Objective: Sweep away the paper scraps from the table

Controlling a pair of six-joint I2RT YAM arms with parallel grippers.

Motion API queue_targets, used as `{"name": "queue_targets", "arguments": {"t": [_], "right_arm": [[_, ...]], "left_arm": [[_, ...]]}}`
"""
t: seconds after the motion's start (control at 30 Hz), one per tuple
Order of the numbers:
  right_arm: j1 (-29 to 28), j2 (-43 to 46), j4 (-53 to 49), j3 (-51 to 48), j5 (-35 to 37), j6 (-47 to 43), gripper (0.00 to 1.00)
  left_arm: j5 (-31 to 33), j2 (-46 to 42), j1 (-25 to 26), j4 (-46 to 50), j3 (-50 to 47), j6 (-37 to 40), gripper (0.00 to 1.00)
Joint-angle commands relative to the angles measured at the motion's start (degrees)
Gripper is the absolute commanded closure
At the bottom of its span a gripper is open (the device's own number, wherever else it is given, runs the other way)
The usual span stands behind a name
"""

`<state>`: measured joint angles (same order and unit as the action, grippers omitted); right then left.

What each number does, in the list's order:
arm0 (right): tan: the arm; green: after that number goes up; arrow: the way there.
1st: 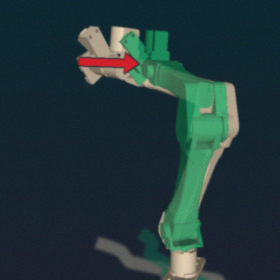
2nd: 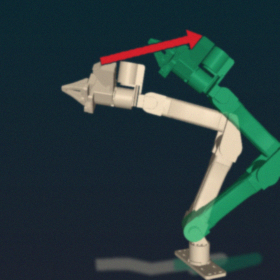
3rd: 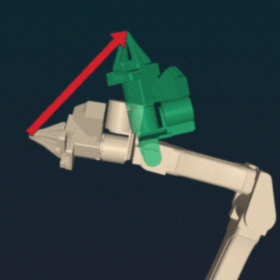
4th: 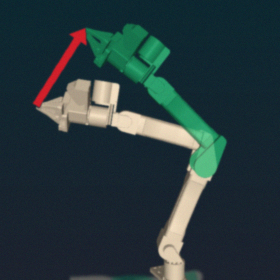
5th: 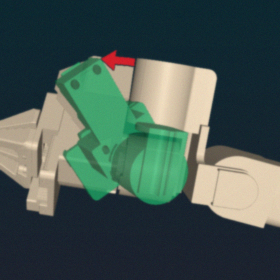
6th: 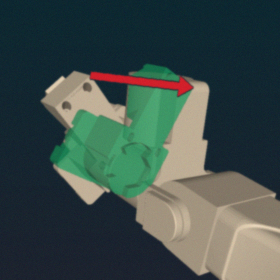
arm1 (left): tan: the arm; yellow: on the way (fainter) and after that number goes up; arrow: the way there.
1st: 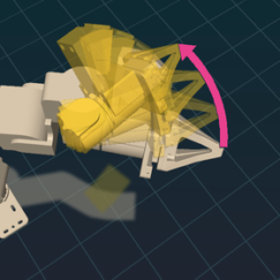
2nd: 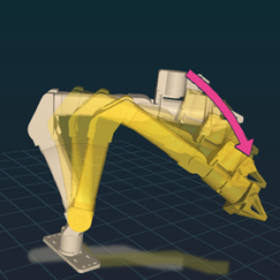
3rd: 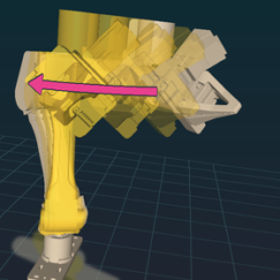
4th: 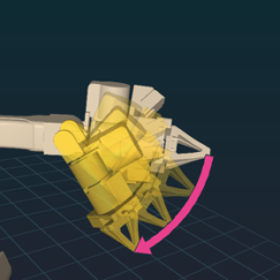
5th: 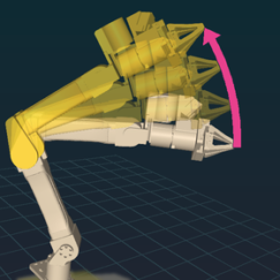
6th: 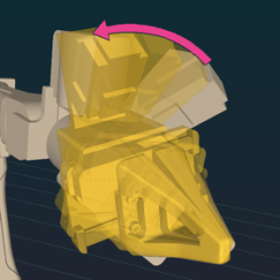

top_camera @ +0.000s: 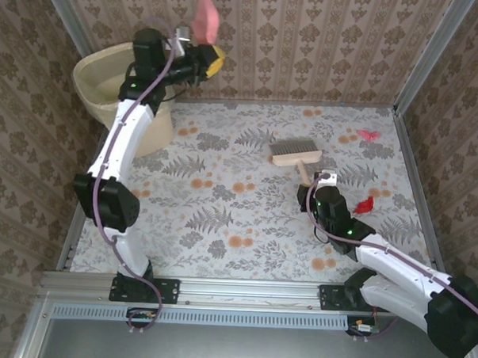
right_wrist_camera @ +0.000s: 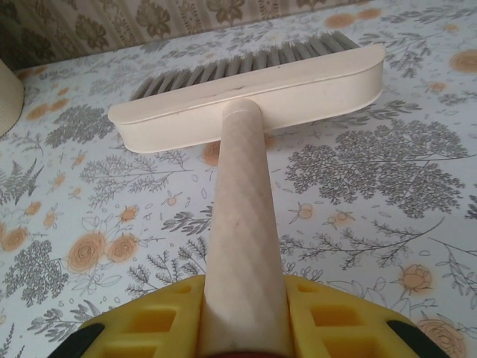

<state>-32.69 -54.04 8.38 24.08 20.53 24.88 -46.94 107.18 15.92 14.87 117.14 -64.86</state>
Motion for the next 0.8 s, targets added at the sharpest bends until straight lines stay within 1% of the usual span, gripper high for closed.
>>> {"name": "queue_targets", "arguments": {"t": [0.0,0.13,0.2,0.23,0.33,0.37,0.47,0.6,0.77], "right_arm": [[-0.36,2.76,-0.27,-1.11,5.14,1.59,1.0],[-0.36,5.84,-0.7,-2.55,8.72,2.44,1.0],[-0.36,7.61,-0.99,-3.35,10.65,2.91,1.0],[-0.36,8.52,-1.16,-3.64,11.62,3.06,1.0],[-0.36,11.08,-2.16,-4.59,14.91,4.25,1.0],[-0.27,11.9,-2.52,-4.82,16.03,4.76,1.0],[-0.27,13.32,-3.49,-5.27,18.52,5.81,1.0],[-0.18,13.31,-5.12,-4.94,21.28,7.4,1.0],[-0.18,12.56,-8.35,-3.7,25.79,9.36,1.0]], "left_arm": [[-0.79,5.54,4.05,14.64,4.69,14.76,1.0],[0.93,13.24,8.57,25.15,13.47,23.97,1.0],[3.54,17.31,10.62,31.21,18.77,28.61,1.0],[5.34,19.38,12.41,34.39,21.69,31.08,1.0],[9.72,24.29,15.01,41.67,27.88,36.72,1.0],[12.85,25.38,15.71,43.2,28.61,38.25,1.0],[18.23,27.05,17.13,45.75,28.19,41.28,1.0],[22.86,27.89,18.54,48.56,26.7,45.12,1.0],[30.84,28.9,20.91,53.82,25.59,51.67,1.0]]}}
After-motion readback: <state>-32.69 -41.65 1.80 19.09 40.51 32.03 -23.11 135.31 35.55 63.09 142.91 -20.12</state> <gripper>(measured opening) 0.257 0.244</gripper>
